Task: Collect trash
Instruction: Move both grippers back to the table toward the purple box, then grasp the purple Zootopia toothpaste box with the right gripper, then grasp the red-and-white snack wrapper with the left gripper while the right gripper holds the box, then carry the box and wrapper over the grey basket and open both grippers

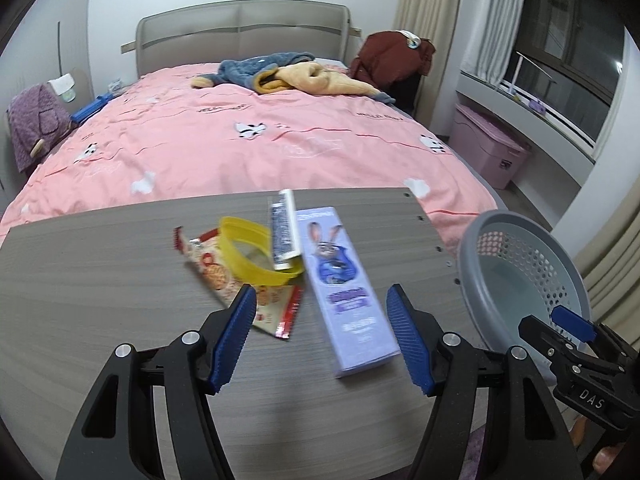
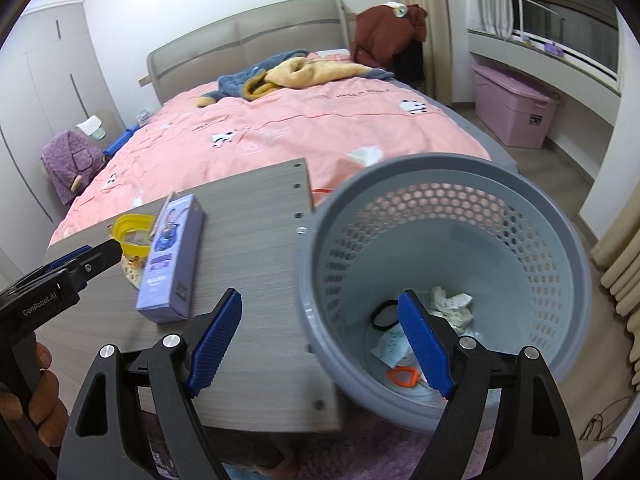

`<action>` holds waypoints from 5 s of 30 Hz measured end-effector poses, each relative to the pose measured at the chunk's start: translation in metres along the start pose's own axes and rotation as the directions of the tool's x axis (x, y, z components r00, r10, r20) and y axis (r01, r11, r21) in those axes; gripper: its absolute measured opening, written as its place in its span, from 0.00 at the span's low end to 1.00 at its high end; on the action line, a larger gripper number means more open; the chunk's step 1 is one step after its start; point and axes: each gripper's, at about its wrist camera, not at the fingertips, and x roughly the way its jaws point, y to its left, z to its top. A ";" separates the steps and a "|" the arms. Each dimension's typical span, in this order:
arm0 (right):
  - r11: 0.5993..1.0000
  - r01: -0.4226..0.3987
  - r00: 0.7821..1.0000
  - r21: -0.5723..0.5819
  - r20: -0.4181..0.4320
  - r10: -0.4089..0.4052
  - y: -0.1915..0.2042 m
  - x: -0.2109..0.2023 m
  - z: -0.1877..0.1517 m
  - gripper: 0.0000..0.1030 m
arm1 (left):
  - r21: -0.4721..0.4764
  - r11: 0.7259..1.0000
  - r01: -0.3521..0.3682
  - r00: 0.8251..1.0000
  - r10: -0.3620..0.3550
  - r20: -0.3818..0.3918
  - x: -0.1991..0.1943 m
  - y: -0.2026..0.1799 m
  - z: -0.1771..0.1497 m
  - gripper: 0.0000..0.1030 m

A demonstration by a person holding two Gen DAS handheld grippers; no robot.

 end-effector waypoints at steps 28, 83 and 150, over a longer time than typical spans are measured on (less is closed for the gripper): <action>0.980 -0.143 0.989 -0.139 -0.064 0.136 0.109 0.063 0.027 0.80 | -0.132 0.976 -0.172 0.985 0.170 -0.026 0.009 0.108 -0.009 0.63; 0.992 -0.113 0.991 -0.053 -0.077 0.109 0.082 0.062 0.024 0.43 | -0.043 0.994 -0.105 0.980 0.097 -0.174 0.070 0.045 -0.016 0.63; 0.987 -0.123 0.991 -0.103 -0.067 0.117 0.101 0.050 0.022 0.43 | -0.132 0.980 -0.148 0.988 0.143 -0.051 0.015 0.131 0.015 0.35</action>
